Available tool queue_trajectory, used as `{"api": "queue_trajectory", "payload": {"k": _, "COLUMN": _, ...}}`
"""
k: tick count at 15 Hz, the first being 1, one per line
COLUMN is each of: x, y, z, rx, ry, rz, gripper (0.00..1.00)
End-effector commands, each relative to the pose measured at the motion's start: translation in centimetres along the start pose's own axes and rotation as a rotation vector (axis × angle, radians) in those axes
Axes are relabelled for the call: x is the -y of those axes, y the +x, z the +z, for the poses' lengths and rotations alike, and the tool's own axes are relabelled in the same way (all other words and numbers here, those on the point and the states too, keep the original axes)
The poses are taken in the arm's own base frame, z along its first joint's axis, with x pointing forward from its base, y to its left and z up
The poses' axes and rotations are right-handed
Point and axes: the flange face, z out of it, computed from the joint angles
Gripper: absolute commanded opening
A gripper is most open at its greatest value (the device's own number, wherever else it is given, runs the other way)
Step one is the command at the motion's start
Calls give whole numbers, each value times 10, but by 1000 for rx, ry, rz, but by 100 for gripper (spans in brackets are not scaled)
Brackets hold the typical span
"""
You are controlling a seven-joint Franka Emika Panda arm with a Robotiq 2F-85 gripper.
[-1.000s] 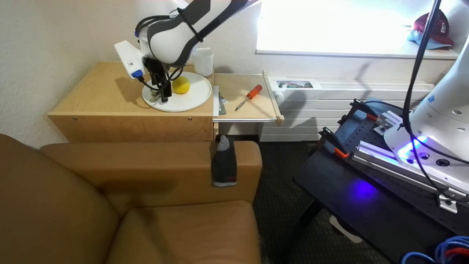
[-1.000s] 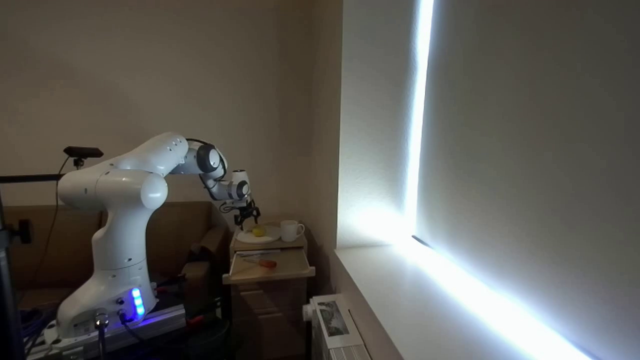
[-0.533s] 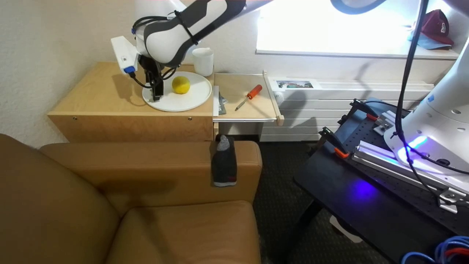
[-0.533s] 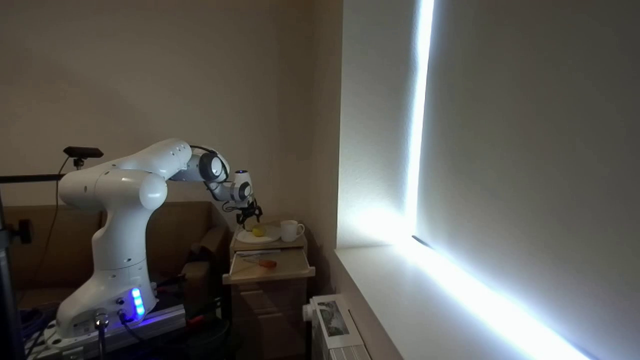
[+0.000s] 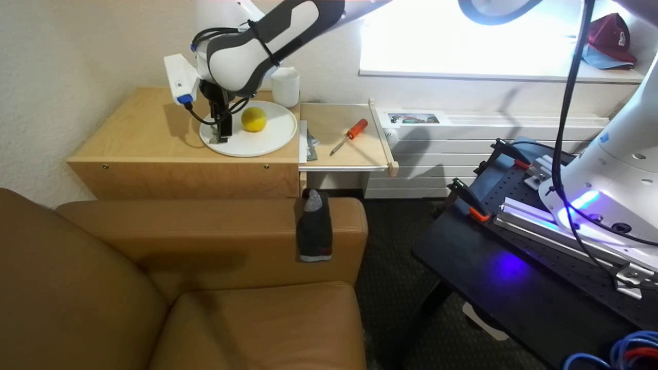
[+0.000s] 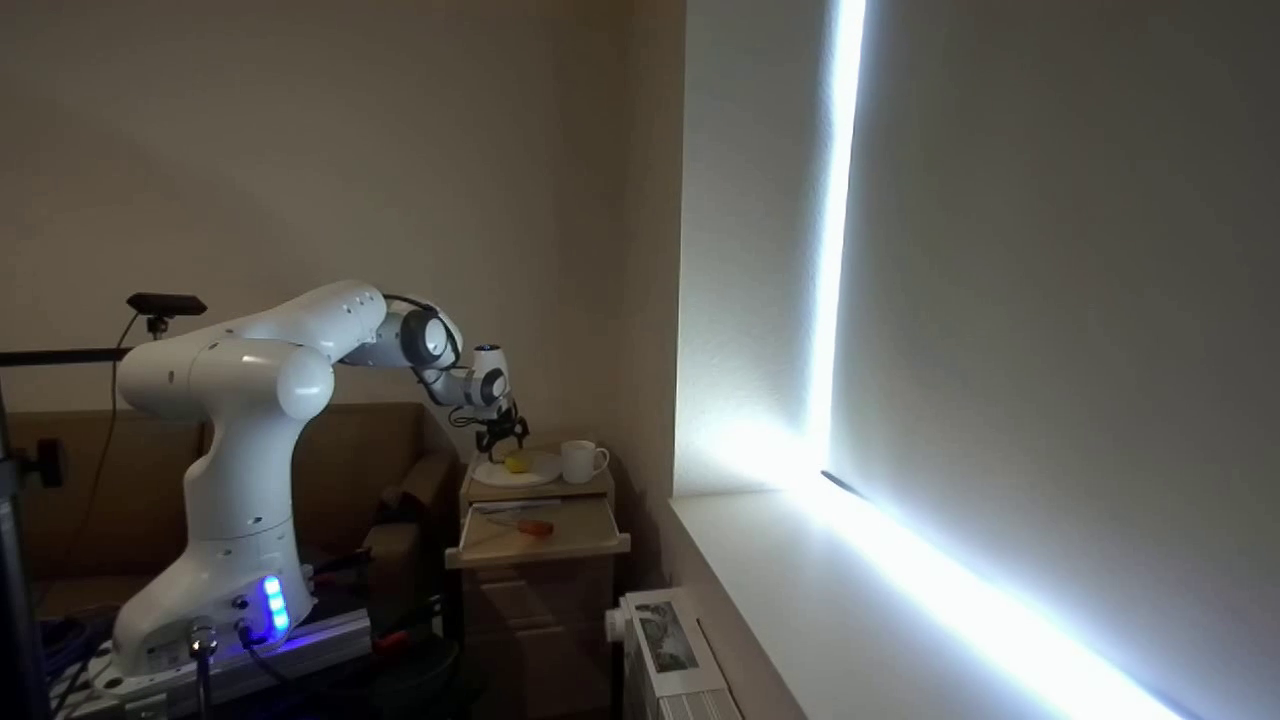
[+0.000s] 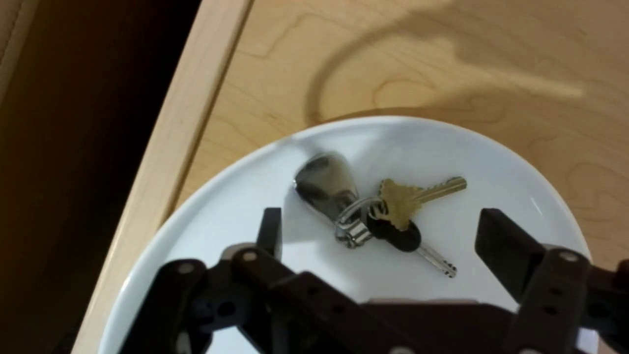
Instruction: Take the keys on the plate and put them on the drawer tray
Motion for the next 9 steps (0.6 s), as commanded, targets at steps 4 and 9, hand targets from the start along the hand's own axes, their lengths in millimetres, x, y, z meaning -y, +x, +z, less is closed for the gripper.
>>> {"api": "queue_trajectory", "payload": {"k": 4, "x": 5, "y": 10, "z": 20, "rx": 45, "ry": -39, "rz": 95, "gripper": 100}}
{"api": "queue_trajectory", "payload": {"k": 9, "x": 8, "y": 17, "z": 24, "rx": 61, "ry": -141, "rz": 140, "gripper": 74}}
